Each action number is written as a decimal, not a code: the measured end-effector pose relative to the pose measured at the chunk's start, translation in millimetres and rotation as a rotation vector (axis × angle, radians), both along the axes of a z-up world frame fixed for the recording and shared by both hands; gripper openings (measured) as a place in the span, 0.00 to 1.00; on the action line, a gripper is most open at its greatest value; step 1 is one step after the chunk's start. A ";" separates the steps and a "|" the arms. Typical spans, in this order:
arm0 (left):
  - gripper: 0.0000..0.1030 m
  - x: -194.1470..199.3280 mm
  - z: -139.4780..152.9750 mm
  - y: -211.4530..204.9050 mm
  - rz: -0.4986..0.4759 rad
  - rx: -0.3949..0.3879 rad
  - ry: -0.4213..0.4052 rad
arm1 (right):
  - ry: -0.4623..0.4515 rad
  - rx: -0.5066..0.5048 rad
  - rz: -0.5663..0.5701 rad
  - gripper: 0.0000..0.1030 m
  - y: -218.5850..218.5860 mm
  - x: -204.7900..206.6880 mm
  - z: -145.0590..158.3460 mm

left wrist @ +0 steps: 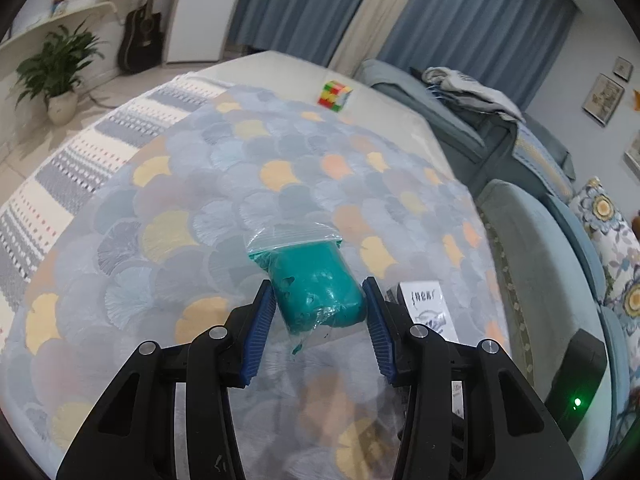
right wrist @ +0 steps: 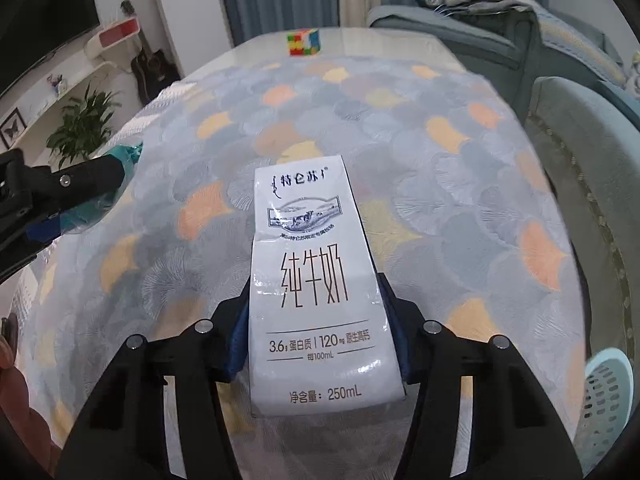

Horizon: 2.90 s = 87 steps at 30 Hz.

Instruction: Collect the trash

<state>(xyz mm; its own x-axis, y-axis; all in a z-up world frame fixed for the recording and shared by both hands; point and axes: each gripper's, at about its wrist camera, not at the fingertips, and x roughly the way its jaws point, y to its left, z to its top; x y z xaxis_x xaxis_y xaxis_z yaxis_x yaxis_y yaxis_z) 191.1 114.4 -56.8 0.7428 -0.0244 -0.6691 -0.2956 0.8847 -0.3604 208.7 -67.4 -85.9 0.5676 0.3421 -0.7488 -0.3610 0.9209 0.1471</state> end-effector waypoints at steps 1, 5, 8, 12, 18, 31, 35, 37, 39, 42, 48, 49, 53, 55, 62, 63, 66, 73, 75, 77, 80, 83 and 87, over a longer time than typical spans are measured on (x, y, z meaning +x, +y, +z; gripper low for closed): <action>0.42 -1.4 3.1 -3.0 -0.008 0.006 -0.011 | -0.008 0.008 -0.015 0.49 -6.6 -3.6 3.7; 0.42 -8.3 22.4 -20.8 -0.067 0.012 -0.079 | -0.071 0.100 -0.124 0.49 -67.2 -26.0 40.1; 0.42 -13.6 36.2 -39.4 -0.141 -0.020 -0.122 | -0.130 0.130 -0.206 0.49 -111.7 -45.8 66.8; 0.42 -25.0 54.6 -86.0 -0.295 -0.042 -0.170 | -0.191 0.135 -0.334 0.49 -172.1 -77.4 91.7; 0.42 -44.0 71.3 -186.8 -0.606 -0.021 -0.204 | -0.166 0.104 -0.547 0.49 -248.3 -115.2 92.2; 0.60 -52.1 15.5 -309.2 -0.952 0.035 -0.050 | 0.037 0.142 -0.809 0.50 -336.4 -145.7 22.6; 0.62 -51.8 4.5 -308.8 -0.960 0.020 -0.003 | 0.054 0.155 -0.817 0.50 -342.4 -153.4 12.6; 0.62 -51.0 7.3 -300.5 -0.950 -0.003 0.005 | 0.056 0.163 -0.811 0.50 -339.4 -158.7 13.0; 0.63 -54.4 14.6 -290.5 -0.935 -0.022 -0.001 | 0.050 0.165 -0.798 0.50 -334.9 -162.5 18.3; 0.68 -70.1 29.1 -276.4 -0.915 -0.015 -0.026 | 0.017 0.148 -0.775 0.50 -322.9 -176.3 34.8; 0.74 -113.8 56.7 -243.6 -0.880 -0.015 -0.077 | -0.076 0.111 -0.714 0.50 -290.1 -214.1 75.8; 0.75 -123.9 60.4 -237.0 -0.868 -0.008 -0.088 | -0.089 0.100 -0.708 0.54 -285.6 -219.8 80.9; 0.77 -158.0 69.7 -220.5 -0.844 0.013 -0.129 | -0.174 0.053 -0.715 0.62 -264.9 -252.1 101.5; 0.77 -175.8 71.0 -213.5 -0.827 0.028 -0.158 | -0.208 0.041 -0.731 0.65 -259.4 -265.4 107.1; 0.82 -225.3 73.7 -198.1 -0.716 0.106 -0.276 | -0.353 -0.014 -0.788 0.67 -240.0 -311.6 128.3; 0.83 -232.1 73.5 -197.0 -0.701 0.122 -0.299 | -0.376 -0.029 -0.794 0.67 -237.4 -316.2 131.7; 0.84 -244.8 73.7 -197.2 -0.683 0.162 -0.350 | -0.413 -0.044 -0.816 0.67 -234.0 -325.6 137.4; 0.89 -243.5 70.1 -199.0 -0.662 0.208 -0.362 | -0.423 -0.043 -0.853 0.70 -237.2 -333.1 135.6; 0.89 -241.0 69.5 -195.2 -0.657 0.194 -0.360 | -0.419 -0.045 -0.875 0.70 -238.7 -332.1 131.7; 0.89 -238.9 70.0 -191.9 -0.655 0.185 -0.368 | -0.420 -0.039 -0.895 0.70 -240.8 -331.3 128.5; 0.89 -237.5 70.0 -191.7 -0.655 0.202 -0.365 | -0.424 -0.032 -0.921 0.70 -244.3 -331.2 124.1; 0.89 -244.2 72.9 -188.9 -0.640 0.216 -0.389 | -0.426 -0.021 -0.925 0.70 -244.8 -333.1 120.0; 0.89 -250.2 75.2 -188.3 -0.617 0.237 -0.399 | -0.424 -0.023 -0.909 0.70 -238.5 -335.7 116.4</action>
<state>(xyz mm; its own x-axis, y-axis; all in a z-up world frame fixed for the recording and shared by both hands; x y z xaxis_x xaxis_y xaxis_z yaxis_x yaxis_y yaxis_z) -59.0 -73.8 18.4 0.8274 -0.4019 -0.3923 0.3888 0.9139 -0.1163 -127.0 -305.9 30.5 0.8277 -0.3658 -0.4255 0.4624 0.8742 0.1481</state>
